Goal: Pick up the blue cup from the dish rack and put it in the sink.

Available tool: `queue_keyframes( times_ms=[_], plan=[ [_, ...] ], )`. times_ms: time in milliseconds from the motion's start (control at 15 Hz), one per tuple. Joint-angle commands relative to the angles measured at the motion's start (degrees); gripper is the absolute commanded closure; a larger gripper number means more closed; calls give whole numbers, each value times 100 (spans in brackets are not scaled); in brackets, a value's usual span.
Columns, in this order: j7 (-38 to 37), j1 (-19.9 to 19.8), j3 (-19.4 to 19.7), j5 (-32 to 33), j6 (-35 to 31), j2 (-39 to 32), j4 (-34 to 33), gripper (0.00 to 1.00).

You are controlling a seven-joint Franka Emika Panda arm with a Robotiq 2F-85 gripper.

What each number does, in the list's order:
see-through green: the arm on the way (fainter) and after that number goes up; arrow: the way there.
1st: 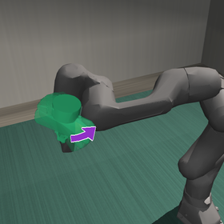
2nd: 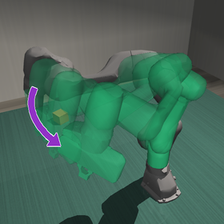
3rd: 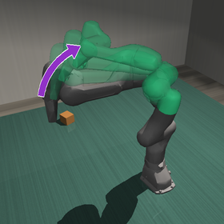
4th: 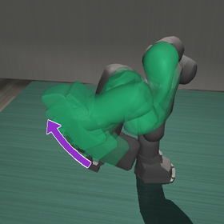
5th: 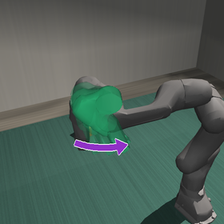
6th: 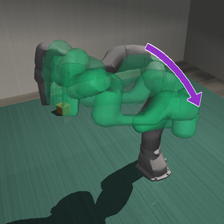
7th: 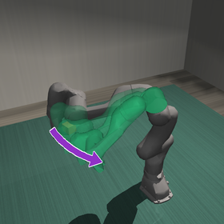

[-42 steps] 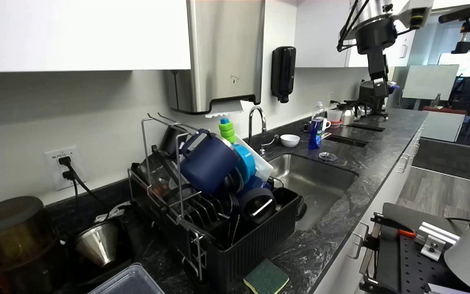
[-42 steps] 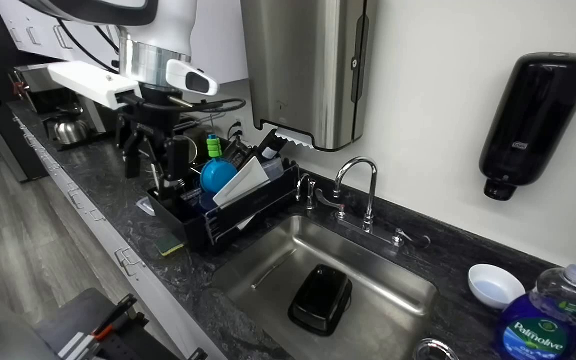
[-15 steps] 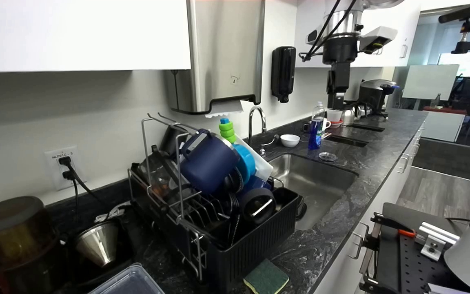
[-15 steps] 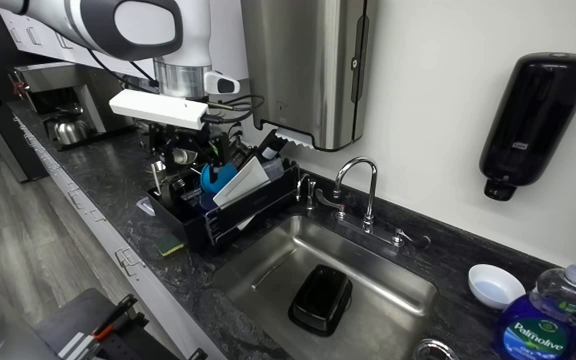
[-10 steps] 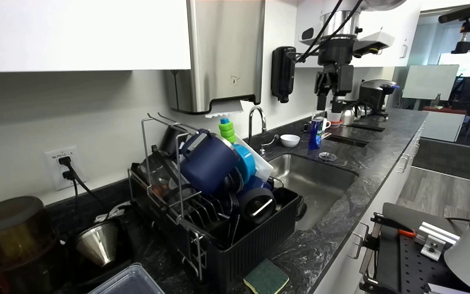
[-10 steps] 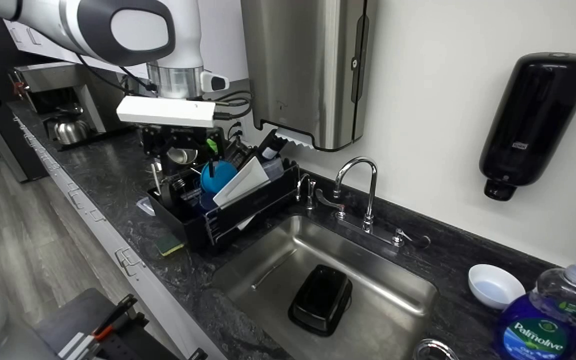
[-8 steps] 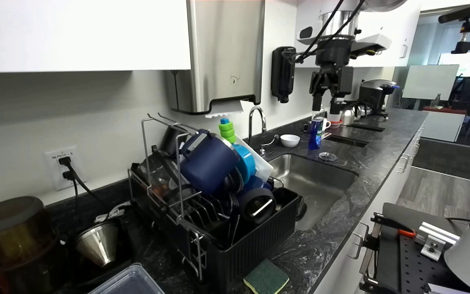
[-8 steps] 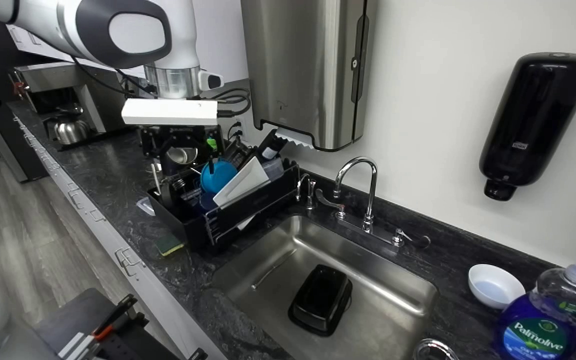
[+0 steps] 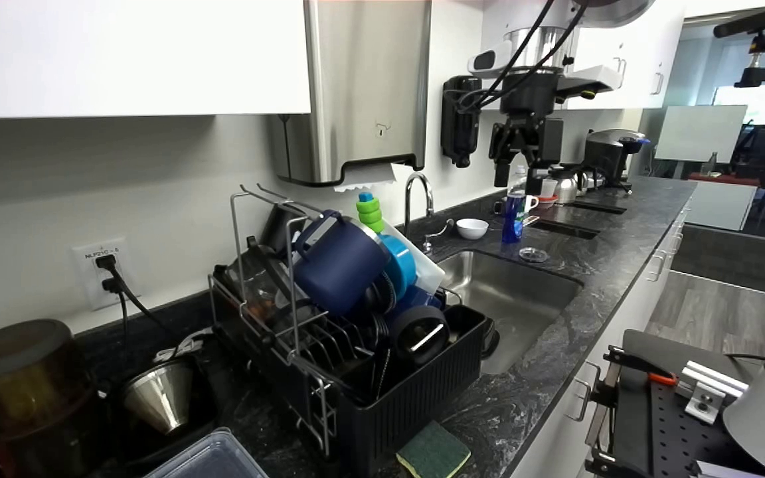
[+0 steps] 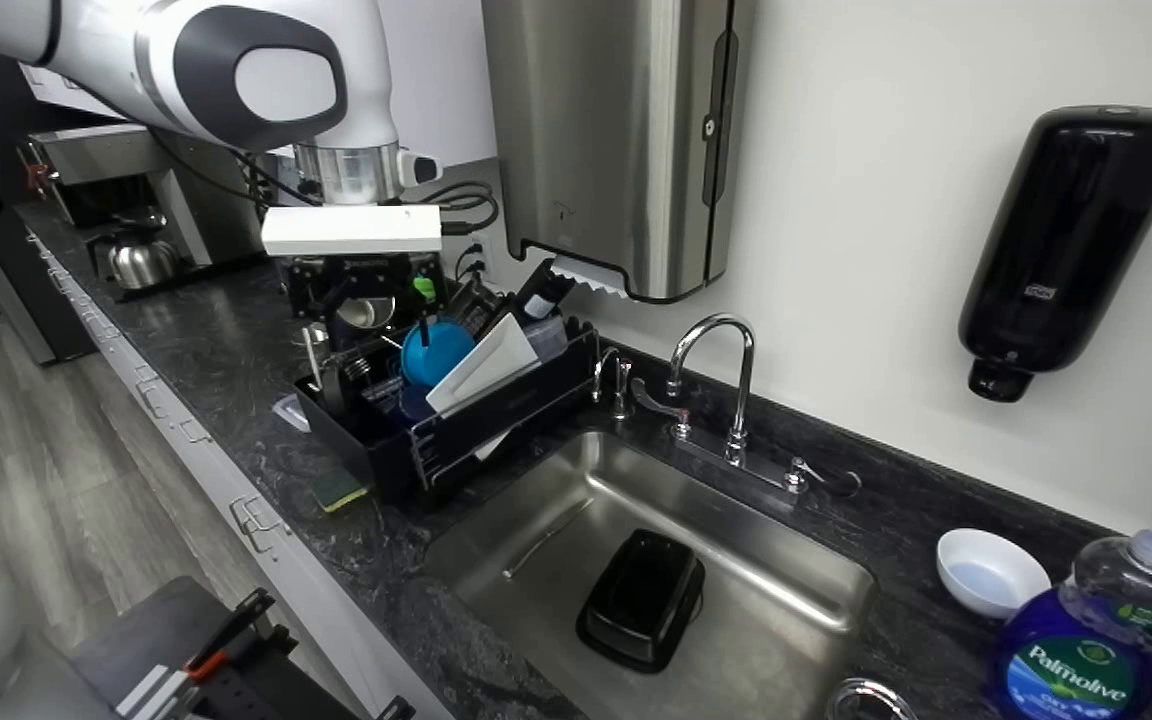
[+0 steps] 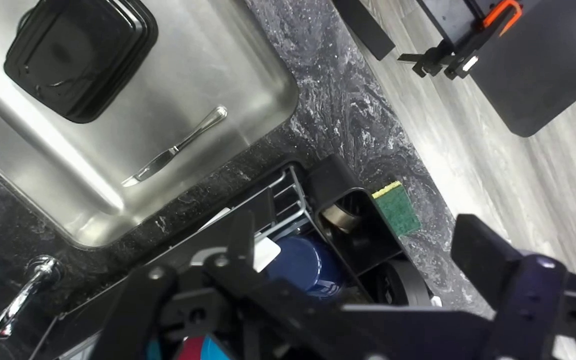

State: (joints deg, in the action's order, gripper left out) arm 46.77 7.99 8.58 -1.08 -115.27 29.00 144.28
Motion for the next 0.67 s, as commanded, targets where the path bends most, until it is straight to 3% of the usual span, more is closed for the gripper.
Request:
queue_keyframes(
  times_ms=[0,267,600],
  plan=[
    [32,-80,-74,-40,13,-7,-13,0],
    [420,62,-123,26,-216,-2,97,0],
    [1619,418,-153,-34,-1607,-251,452,0]
  ],
)
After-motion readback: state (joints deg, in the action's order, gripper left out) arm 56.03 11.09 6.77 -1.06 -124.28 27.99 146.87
